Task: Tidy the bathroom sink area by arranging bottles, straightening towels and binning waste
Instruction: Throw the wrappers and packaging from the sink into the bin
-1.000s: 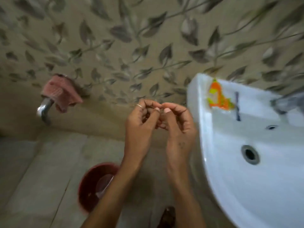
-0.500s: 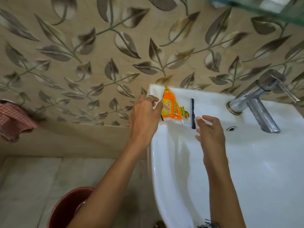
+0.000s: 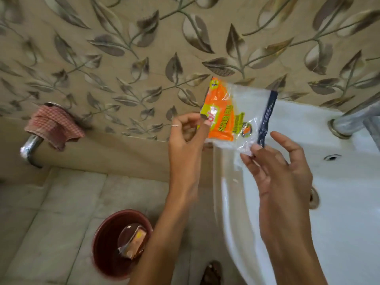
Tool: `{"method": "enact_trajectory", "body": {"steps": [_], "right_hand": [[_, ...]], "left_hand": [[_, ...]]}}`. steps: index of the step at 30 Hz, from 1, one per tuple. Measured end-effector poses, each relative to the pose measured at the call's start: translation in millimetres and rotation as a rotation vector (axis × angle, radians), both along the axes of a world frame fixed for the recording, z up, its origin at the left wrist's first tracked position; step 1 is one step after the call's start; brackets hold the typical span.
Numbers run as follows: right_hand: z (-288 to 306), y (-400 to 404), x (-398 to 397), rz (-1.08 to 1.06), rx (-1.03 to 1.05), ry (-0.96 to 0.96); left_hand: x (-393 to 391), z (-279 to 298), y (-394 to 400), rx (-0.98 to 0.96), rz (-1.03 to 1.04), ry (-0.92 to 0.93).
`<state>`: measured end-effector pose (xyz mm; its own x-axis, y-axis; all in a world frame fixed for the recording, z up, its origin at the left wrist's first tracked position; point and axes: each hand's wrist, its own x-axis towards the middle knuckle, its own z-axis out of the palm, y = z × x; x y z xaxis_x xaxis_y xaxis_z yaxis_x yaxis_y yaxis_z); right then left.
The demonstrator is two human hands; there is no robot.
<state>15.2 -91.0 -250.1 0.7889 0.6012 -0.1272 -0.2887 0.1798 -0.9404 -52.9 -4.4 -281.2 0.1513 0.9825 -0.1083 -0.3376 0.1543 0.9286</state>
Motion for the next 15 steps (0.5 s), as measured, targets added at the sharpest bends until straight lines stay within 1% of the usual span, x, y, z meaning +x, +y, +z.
{"method": "enact_trajectory", "body": {"steps": [1, 2, 5, 7, 11, 13, 15], "right_hand": [[-3, -2, -16, 0.037, 0.004, 0.006], [-7, -4, -32, 0.077, -0.008, 0.016], [-32, -7, -77, 0.205, -0.083, 0.06], [-56, -5, -104, 0.302, -0.147, 0.093], [-118, 3, -148, 0.491, -0.31, 0.114], [-159, 5, -163, 0.582, -0.422, 0.066], [-208, 7, -175, 0.66, -0.558, -0.005]], "left_hand": [[-15, -1, -3, -0.017, 0.03, -0.055], [-32, -3, -7, -0.018, 0.07, -0.067], [-85, -15, -23, -0.025, 0.231, 0.007], [-118, -34, -30, -0.057, 0.353, 0.083], [-173, -97, -38, -0.168, 0.478, 0.224], [-196, -139, -45, -0.238, 0.496, 0.309], [-216, -191, -53, -0.361, 0.49, 0.356]]}}
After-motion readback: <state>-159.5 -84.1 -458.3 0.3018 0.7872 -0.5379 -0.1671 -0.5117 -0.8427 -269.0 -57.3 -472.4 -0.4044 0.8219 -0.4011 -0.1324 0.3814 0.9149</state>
